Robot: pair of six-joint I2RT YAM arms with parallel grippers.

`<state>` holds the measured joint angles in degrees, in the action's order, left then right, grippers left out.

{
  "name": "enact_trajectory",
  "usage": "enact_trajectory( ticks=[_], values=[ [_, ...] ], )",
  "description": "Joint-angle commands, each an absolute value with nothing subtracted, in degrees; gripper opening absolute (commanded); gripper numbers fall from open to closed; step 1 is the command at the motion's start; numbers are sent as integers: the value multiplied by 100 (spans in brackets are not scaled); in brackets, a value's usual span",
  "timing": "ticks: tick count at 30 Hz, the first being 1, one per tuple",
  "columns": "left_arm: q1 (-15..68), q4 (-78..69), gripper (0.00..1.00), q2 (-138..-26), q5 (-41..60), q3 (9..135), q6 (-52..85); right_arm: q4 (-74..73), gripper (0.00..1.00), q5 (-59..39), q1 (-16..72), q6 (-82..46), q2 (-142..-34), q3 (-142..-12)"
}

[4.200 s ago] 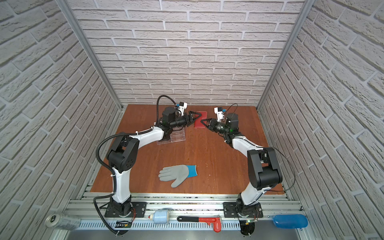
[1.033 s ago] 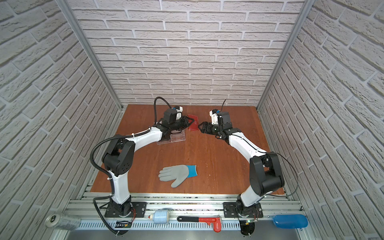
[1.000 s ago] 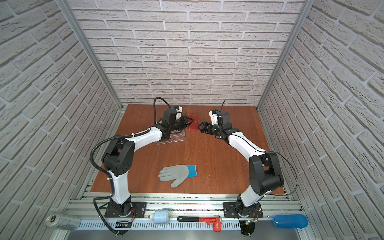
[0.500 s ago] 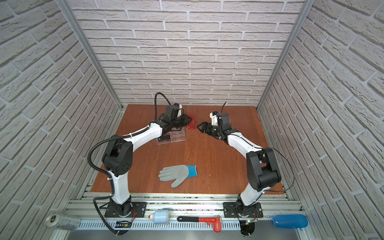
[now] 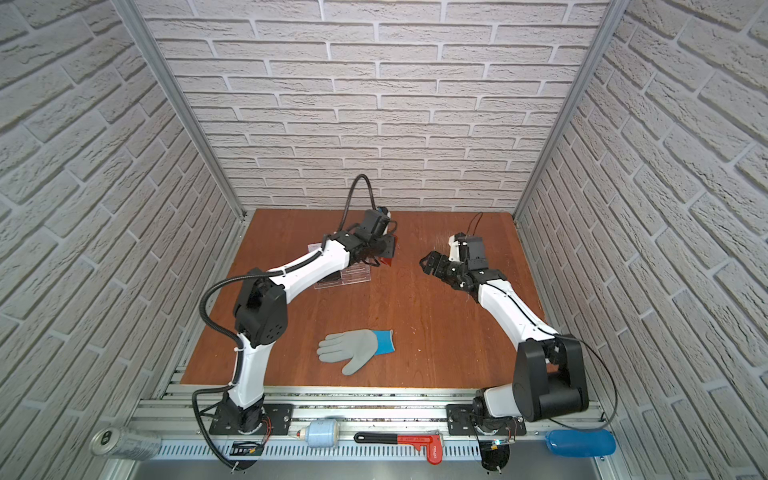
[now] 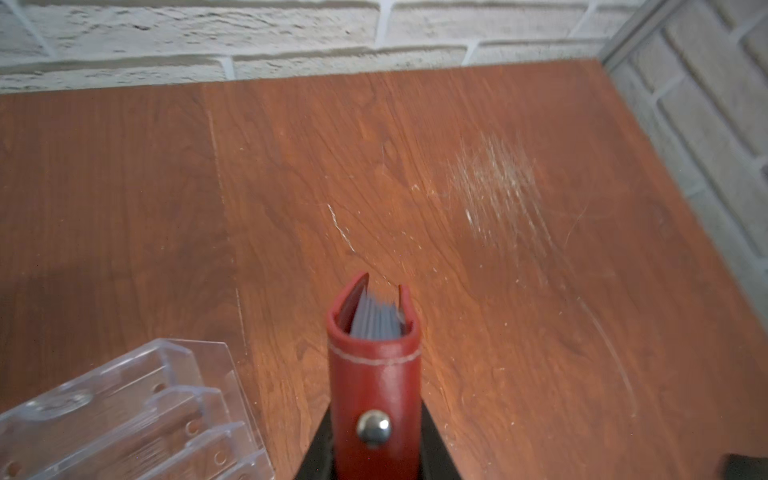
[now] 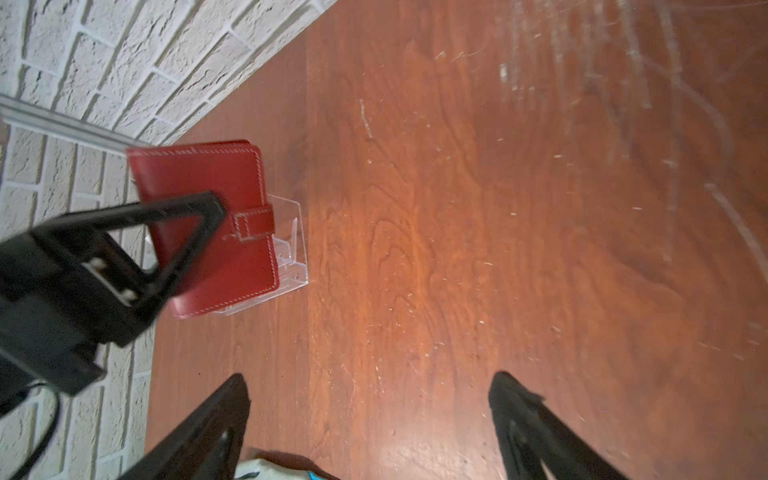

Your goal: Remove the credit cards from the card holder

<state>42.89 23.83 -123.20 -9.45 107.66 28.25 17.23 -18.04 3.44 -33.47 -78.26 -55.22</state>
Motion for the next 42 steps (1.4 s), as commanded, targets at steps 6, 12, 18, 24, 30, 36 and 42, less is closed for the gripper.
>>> enact_trajectory(
  ticks=[6,12,18,24,30,36,42],
  values=[
    [4881,3089,0,-13503,-2430,11917,1619,2814,98,-962,-172,-3127,-6746,-5070],
    [5196,3077,0,-13973,-3027,12204,1065,3031,99,-1117,-563,-3016,-6435,-4951],
    [5363,3224,0,-14244,-3239,12407,827,2924,99,-1498,-985,-3077,-6405,-4845],
    [5514,3223,4,-14381,-3166,12474,728,2896,99,-1651,-1282,-3084,-6480,-4928],
    [5529,3397,21,-14526,-3139,12656,825,2838,99,-1719,-1378,-3129,-6486,-4970],
    [5494,3357,43,-14419,-3004,12656,921,2823,99,-1733,-1450,-3153,-6436,-4960],
    [5477,3165,64,-14216,-2868,12498,973,2707,99,-1908,-1485,-3217,-6465,-4882]
  ],
)
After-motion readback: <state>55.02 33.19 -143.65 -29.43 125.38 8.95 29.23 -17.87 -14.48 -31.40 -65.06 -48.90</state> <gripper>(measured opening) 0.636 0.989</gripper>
